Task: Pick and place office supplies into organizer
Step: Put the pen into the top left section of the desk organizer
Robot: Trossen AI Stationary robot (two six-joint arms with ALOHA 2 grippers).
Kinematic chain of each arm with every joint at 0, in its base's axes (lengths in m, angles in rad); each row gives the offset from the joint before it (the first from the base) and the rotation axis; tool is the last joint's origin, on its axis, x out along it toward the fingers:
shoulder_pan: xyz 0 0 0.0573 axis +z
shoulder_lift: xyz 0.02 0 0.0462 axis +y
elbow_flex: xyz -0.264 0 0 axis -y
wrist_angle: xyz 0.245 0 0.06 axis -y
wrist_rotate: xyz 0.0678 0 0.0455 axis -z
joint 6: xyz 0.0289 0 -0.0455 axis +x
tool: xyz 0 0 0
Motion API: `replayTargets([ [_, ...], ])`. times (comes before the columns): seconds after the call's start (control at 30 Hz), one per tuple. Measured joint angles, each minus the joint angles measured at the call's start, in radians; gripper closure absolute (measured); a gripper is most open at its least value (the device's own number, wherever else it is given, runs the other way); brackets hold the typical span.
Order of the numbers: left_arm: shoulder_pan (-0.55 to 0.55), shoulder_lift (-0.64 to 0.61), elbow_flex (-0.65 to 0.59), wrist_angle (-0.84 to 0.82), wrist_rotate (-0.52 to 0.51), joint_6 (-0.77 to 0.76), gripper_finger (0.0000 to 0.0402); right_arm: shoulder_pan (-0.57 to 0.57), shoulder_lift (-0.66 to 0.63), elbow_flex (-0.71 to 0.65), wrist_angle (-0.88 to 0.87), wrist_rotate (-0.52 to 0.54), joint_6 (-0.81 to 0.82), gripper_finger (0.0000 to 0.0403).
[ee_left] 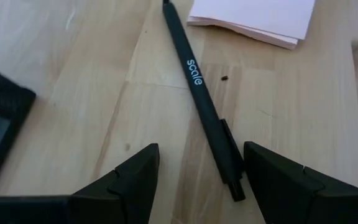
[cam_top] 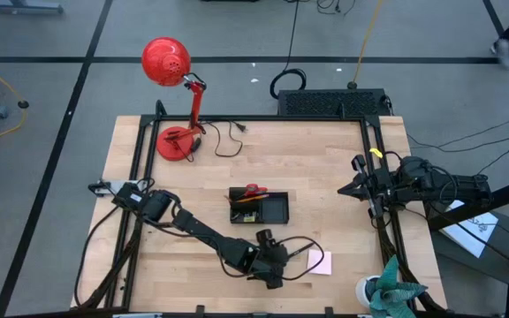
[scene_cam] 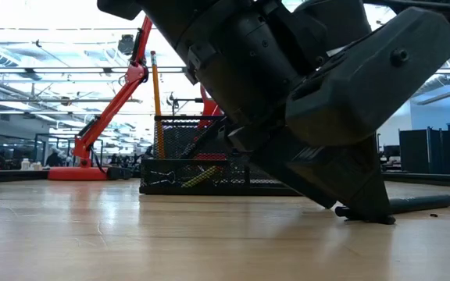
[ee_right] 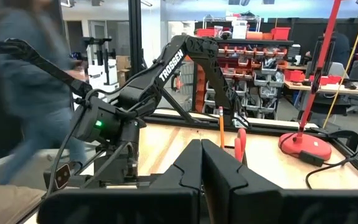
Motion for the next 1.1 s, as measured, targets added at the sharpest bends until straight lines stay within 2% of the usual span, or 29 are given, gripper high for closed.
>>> replayTargets([
  [0.13, 0.008, -0.001, -0.005, 0.063, 0.001, 0.062, 0.0163, 0.000, 0.000, 0.000, 0.000, 0.000, -0.004, 0.0403],
  [0.23, 0.034, 0.001, -0.005, 0.109, 0.050, 0.065, 0.0163, 0.000, 0.000, 0.000, 0.000, 0.000, -0.007, 0.0403],
  [0.37, 0.062, -0.001, -0.003, 0.093, 0.108, 0.016, 0.0163, 0.000, 0.000, 0.000, 0.000, 0.000, -0.005, 0.0403],
  [0.53, 0.063, -0.001, -0.003, 0.074, 0.128, 0.019, 0.0167, 0.000, 0.000, 0.000, 0.000, 0.000, -0.005, 0.0403],
  [0.63, 0.061, -0.001, -0.003, 0.060, 0.132, 0.014, 0.0197, 0.000, 0.000, 0.000, 0.000, 0.000, -0.007, 0.0403],
  [0.93, 0.063, -0.003, -0.004, 0.029, 0.138, 0.026, 0.0355, 0.000, 0.000, 0.000, 0.000, 0.000, -0.006, 0.0403],
  [1.03, 0.061, -0.003, -0.004, 0.028, 0.164, 0.038, 0.0387, 0.000, 0.000, 0.000, 0.000, 0.000, -0.006, 0.0403],
  [1.1, 0.058, -0.003, -0.004, 0.034, 0.168, 0.047, 0.0392, 0.000, 0.000, 0.000, 0.000, 0.000, -0.006, 0.0403],
])
